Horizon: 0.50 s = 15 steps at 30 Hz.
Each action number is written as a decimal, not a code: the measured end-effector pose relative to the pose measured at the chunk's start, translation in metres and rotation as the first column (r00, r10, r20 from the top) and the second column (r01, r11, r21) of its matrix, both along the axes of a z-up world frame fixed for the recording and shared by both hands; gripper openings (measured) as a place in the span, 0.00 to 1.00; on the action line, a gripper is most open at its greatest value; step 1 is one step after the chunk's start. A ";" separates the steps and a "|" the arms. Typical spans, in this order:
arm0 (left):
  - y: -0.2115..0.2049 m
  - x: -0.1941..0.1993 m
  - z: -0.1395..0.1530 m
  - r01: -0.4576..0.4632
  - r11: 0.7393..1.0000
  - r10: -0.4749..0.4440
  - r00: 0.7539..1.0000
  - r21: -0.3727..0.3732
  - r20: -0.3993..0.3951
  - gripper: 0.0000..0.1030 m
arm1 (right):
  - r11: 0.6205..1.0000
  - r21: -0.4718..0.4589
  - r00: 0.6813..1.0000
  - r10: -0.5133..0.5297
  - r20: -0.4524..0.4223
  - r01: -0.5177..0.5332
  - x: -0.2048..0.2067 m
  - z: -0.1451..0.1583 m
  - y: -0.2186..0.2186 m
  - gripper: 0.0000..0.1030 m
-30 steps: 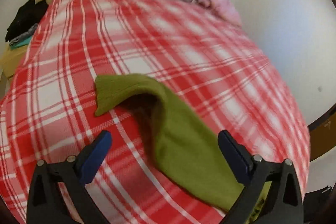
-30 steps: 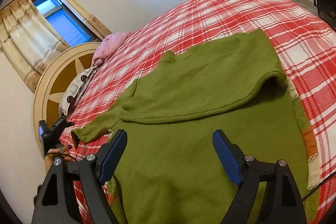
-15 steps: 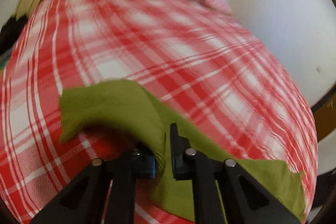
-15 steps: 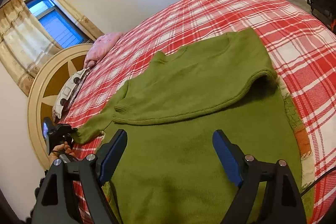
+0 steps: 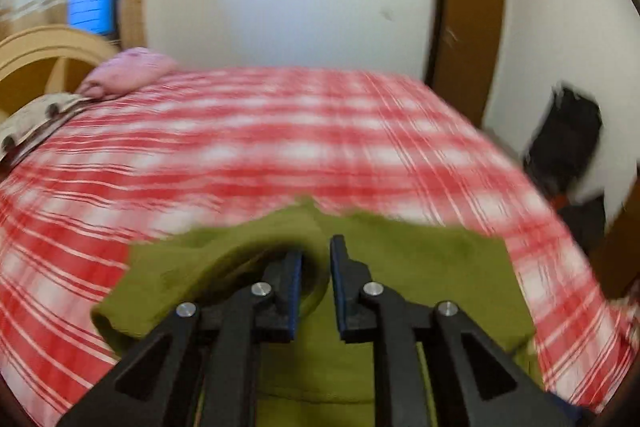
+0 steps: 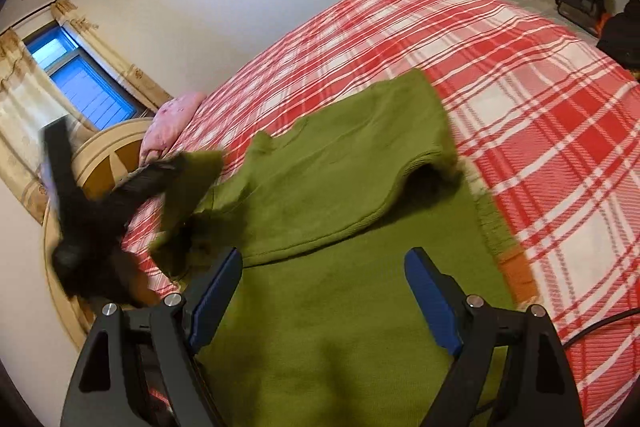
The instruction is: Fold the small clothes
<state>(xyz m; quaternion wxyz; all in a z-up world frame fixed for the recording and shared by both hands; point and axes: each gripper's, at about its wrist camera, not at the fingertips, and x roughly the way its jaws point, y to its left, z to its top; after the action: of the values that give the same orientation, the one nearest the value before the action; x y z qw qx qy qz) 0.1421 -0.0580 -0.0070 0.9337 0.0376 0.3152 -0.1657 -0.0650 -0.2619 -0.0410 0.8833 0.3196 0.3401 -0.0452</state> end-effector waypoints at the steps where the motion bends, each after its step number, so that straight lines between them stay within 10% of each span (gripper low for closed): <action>1: -0.013 -0.003 -0.011 0.018 0.999 -0.017 1.000 0.031 -0.025 0.17 | 1.000 0.001 1.000 -0.005 0.001 0.005 -0.001 0.001 -0.002 0.82; 5: -0.024 -0.007 -0.035 0.075 0.995 -0.065 0.988 0.067 -0.138 0.22 | 1.000 0.004 1.000 -0.028 0.010 0.028 -0.007 0.001 -0.011 0.82; 10: 0.050 -0.032 -0.020 0.038 0.991 -0.059 0.984 -0.127 -0.168 0.87 | 1.000 0.005 0.999 0.001 0.049 -0.002 0.000 0.012 -0.009 0.82; 15: 0.127 -0.045 -0.025 -0.121 0.980 0.090 0.976 -0.156 -0.196 0.96 | 0.971 -0.133 0.977 0.205 0.058 -0.196 0.049 0.036 0.032 0.82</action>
<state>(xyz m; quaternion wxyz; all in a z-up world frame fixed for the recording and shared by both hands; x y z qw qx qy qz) 0.0968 0.0694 -0.0316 0.9071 -0.0732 0.3886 -0.1442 -0.0163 -0.2300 -0.0051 0.9134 0.2283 0.3353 0.0345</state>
